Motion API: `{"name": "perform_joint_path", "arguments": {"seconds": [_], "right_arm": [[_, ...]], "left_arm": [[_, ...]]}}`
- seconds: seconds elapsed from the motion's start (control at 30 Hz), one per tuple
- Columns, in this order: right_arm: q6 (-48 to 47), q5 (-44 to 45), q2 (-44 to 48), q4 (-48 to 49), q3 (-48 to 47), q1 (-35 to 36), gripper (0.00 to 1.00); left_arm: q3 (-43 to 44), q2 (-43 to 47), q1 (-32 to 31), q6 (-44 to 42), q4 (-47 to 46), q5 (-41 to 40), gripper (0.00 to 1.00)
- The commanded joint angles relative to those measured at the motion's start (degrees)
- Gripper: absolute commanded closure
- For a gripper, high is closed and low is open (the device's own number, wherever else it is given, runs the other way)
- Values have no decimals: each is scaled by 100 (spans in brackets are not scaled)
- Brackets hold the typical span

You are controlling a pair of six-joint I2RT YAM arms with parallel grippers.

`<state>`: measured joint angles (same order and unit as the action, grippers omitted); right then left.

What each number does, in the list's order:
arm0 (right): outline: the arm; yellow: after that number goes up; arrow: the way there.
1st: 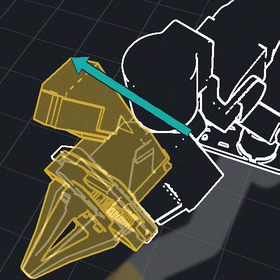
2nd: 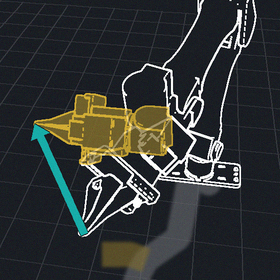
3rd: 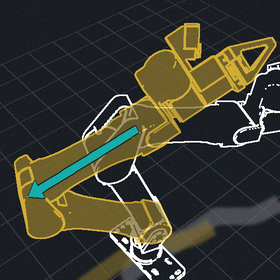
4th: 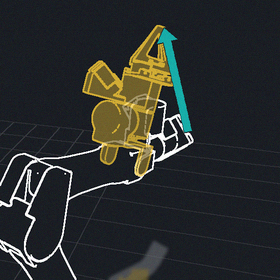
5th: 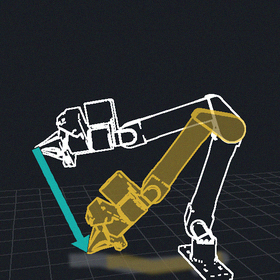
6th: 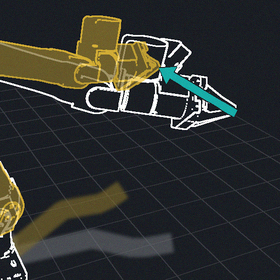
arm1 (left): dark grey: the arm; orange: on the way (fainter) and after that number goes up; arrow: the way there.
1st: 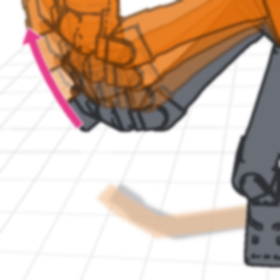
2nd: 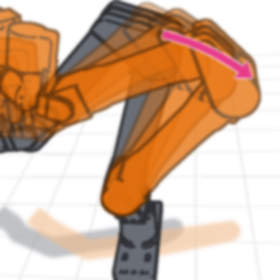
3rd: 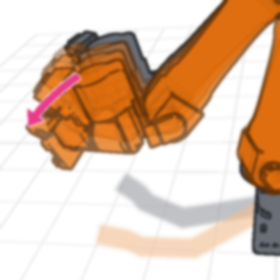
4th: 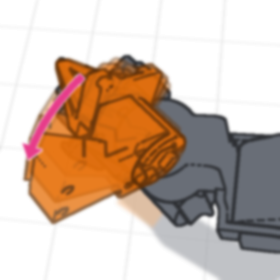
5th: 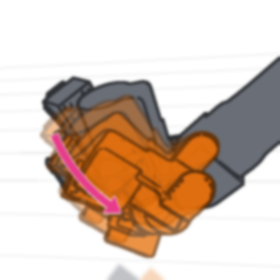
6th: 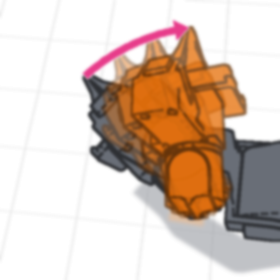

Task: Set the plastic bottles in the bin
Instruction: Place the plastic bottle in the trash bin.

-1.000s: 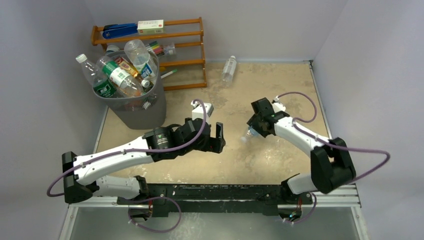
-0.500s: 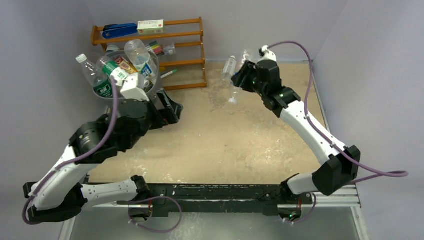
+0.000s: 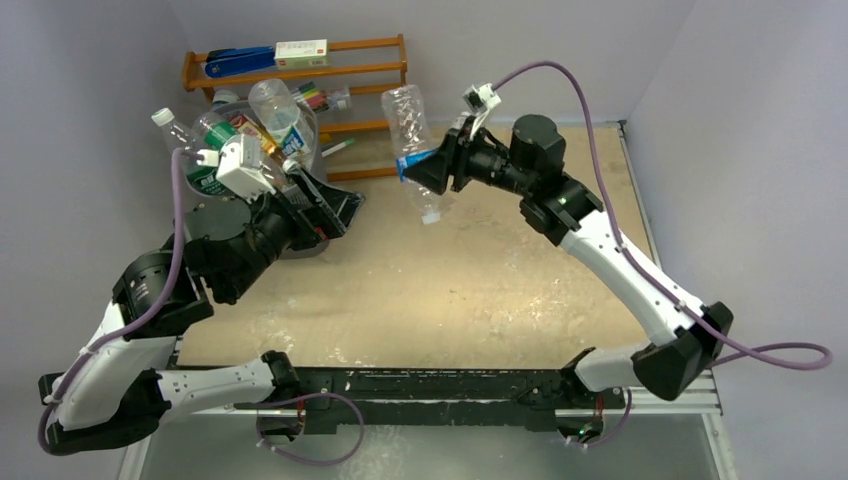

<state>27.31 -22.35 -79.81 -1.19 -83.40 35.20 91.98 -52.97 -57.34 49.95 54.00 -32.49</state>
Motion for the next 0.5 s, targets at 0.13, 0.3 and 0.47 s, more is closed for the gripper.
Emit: {"name": "perform_joint_path", "arguments": {"seconds": [0.13, 0.3, 0.47], "right_arm": [[-286, -1695, 1099, 743, 443, 211, 44], [-389, -1800, 1192, 457, 465, 297, 44], [-509, -1476, 1141, 213, 450, 382, 45]], "left_arm": [[-200, -284, 20, -27, -1509, 332, 1], [-342, -363, 13, -36, -2107, 251, 1], [-905, -318, 15, -396, -3201, 541, 1]]}}
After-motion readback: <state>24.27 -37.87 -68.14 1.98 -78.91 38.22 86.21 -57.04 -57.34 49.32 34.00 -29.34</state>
